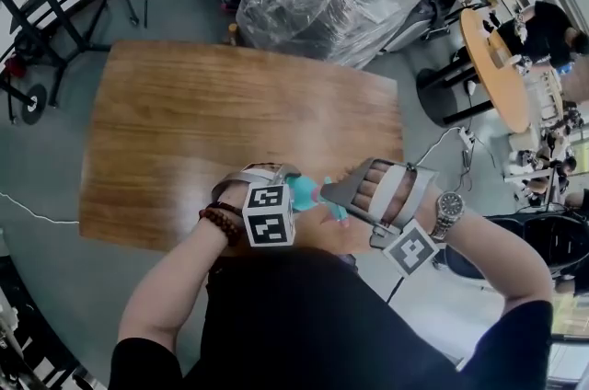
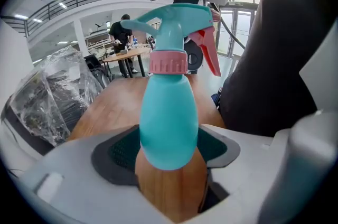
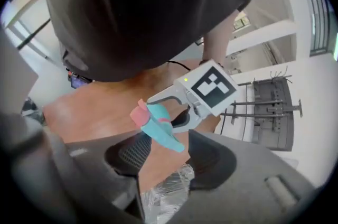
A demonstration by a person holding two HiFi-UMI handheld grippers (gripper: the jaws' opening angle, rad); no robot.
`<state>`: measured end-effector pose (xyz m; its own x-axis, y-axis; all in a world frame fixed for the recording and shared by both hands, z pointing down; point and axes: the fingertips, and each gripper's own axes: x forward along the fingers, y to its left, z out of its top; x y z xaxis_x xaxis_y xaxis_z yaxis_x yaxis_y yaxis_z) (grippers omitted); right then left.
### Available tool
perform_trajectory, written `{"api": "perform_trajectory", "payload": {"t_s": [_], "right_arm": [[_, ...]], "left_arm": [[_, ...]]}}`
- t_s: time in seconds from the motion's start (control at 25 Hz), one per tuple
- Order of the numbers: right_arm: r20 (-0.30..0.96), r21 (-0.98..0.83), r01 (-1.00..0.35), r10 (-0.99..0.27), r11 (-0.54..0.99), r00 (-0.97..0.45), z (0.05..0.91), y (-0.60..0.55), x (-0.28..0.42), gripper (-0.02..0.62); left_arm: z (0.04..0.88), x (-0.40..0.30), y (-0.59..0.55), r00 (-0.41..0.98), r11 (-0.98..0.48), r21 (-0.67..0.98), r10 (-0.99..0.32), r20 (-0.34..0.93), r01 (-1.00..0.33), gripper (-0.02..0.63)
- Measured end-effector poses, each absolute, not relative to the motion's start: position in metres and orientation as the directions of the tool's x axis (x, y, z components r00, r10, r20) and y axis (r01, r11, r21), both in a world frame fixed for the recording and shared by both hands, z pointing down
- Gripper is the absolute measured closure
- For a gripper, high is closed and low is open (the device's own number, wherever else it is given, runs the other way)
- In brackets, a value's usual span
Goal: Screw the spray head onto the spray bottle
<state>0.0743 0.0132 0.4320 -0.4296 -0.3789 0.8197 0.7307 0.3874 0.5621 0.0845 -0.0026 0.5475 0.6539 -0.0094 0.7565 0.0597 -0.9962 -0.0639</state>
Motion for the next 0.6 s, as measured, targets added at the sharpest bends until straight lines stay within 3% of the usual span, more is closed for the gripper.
{"api": "perform_trajectory", "payload": {"t_s": [0.12, 0.2, 0.36, 0.48, 0.6], "right_arm": [[0.85, 0.511, 0.785, -0.344, 0.351, -0.4, 0.449, 0.022, 0.078, 0.392], [0.864, 0.489, 0.795, -0.325, 0.359, -0.385, 0.457, 0.027, 0.08, 0.441], [0.899, 0.437, 0.727, -0.291, 0.53, -0.328, 0.463, 0.026, 0.083, 0.474], [0.934, 0.314, 0.407, -0.203, 0.858, -0.293, 0.463, 0.013, 0.083, 0.476], [0.945, 0.109, -0.047, -0.118, 0.993, -0.304, 0.463, -0.005, 0.082, 0.476]], "left_arm": [[0.545, 0.09, 0.005, 0.654, -0.993, -0.073, 0.006, 0.756, 0.093, 0.245], [0.545, 0.094, 0.009, 0.649, -0.989, -0.095, -0.001, 0.76, 0.11, 0.245], [0.547, 0.094, 0.005, 0.635, -0.985, -0.141, -0.048, 0.771, 0.097, 0.245], [0.546, 0.092, -0.004, 0.634, -0.984, -0.171, -0.109, 0.765, 0.038, 0.247], [0.546, 0.091, -0.017, 0.63, -0.979, -0.2, -0.175, 0.756, -0.033, 0.247]]}}
